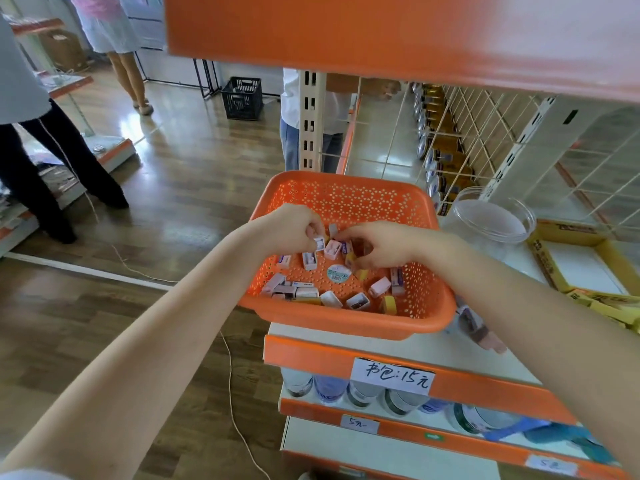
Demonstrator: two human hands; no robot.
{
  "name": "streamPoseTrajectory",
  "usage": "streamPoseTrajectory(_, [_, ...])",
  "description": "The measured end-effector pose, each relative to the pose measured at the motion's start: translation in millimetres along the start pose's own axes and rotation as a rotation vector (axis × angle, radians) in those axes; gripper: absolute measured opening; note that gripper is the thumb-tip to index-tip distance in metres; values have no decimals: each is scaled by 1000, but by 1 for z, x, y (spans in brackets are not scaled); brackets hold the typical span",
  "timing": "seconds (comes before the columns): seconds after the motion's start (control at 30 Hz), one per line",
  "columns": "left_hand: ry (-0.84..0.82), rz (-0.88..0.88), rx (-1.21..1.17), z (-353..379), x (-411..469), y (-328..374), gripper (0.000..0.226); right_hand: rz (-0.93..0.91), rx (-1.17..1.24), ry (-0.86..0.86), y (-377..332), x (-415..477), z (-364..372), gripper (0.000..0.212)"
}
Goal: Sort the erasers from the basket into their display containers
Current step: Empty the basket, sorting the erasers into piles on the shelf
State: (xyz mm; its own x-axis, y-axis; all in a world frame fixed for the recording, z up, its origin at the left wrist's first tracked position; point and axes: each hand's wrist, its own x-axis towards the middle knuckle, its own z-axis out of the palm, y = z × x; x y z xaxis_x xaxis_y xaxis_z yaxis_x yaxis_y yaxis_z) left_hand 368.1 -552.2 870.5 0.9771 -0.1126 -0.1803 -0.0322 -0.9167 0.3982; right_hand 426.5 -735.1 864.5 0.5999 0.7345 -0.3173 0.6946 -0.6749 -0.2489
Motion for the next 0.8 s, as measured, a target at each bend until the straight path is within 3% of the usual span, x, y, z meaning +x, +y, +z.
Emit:
streamPoseTrajectory(0.23, [346,-40,-28,-5,-1,3,34,-39,-204,-123,4,10,10,67])
streamPoseTrajectory(0.4, [324,-38,-36,-4,0,3,35,-120,-195,-73,3,8,10,60])
streamPoseTrajectory(0.57, [296,-22,-17,-5,6,0,33,-198,-159,25,0,2,11,19])
streamPoseTrajectory(0.8, [221,26,-4,-9,15,4,31,-171,-71,60,-7,-7,11,23])
